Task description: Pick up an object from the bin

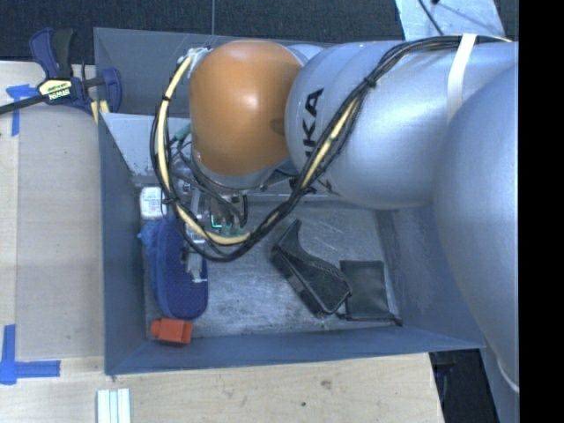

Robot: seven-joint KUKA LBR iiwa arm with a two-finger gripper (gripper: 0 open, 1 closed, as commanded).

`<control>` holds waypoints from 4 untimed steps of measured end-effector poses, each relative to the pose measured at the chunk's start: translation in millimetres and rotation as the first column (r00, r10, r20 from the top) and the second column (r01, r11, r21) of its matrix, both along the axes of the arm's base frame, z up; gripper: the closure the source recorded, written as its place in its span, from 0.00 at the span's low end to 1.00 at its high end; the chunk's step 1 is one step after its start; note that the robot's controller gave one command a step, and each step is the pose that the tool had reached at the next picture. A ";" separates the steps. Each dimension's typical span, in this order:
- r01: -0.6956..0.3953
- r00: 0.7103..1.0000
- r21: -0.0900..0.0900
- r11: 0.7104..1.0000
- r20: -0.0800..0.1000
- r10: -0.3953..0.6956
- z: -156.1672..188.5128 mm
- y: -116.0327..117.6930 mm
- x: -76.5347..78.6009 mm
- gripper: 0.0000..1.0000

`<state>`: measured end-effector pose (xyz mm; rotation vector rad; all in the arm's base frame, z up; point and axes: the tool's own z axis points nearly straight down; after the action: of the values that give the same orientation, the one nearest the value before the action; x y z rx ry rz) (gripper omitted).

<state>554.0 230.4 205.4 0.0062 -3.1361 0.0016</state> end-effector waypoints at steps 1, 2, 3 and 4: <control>-0.490 0.872 0.000 0.872 0.020 0.490 -130.8 13.4 -1.7 0.00; -0.886 0.464 0.001 0.464 0.006 0.886 -104.9 5.6 -57.3 0.00; -1.000 0.010 0.004 0.010 0.003 1.000 -105.7 3.5 -72.0 0.00; -0.837 -0.547 0.000 -0.547 0.007 0.837 -135.2 10.6 -65.2 0.00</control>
Offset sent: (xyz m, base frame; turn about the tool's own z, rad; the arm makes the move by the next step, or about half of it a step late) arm -0.0061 0.0122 -0.1354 -0.5129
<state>488.8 241.0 70.2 2.7672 -1.4914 -0.0006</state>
